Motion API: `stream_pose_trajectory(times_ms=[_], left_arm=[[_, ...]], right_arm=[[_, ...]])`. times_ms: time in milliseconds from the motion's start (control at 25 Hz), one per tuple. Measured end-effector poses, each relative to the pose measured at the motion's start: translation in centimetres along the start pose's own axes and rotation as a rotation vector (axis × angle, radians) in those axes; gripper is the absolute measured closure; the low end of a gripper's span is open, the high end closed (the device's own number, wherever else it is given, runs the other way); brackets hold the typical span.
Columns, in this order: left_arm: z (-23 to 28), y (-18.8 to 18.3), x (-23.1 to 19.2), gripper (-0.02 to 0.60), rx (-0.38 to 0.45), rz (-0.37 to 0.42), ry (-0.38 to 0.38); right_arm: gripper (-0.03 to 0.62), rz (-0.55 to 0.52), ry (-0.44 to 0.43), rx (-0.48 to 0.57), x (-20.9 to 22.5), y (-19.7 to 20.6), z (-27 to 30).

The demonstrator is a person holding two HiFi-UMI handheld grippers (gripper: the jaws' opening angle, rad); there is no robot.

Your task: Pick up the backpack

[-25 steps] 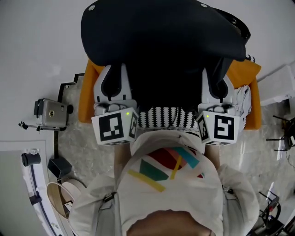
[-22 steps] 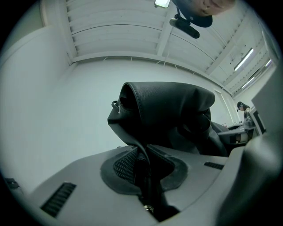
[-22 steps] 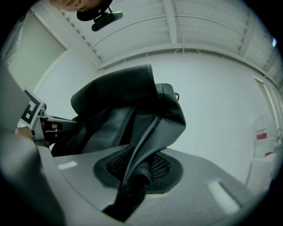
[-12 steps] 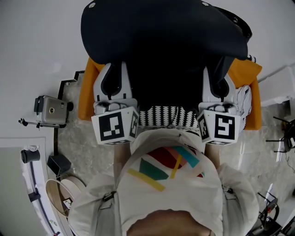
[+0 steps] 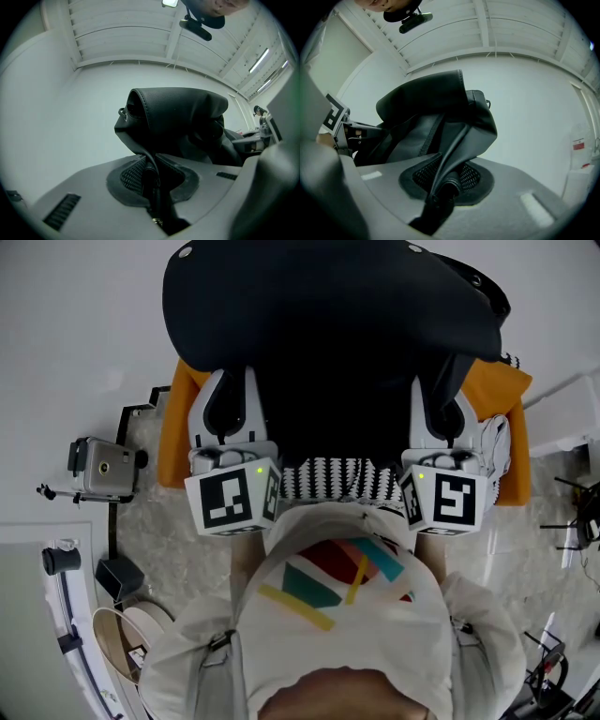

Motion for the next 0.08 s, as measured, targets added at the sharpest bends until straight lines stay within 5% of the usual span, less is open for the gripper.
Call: stream_pose_trajectory(times_ms=[80], left_arm=[[0.28,-0.03,0.05,0.521,-0.001,0.000,0.000]], right_arm=[[0.520,-0.005,-0.006,0.035,0.19,-0.05,0.26]])
Point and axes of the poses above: the fingertips, and each gripper's own axes: z forward along the fingers, x to its right, y out of its underside, the point moved 10 cm from there along -z, backward along the fingers, and after that the axes turned 7 degrees about z, right-handed, at the moved point
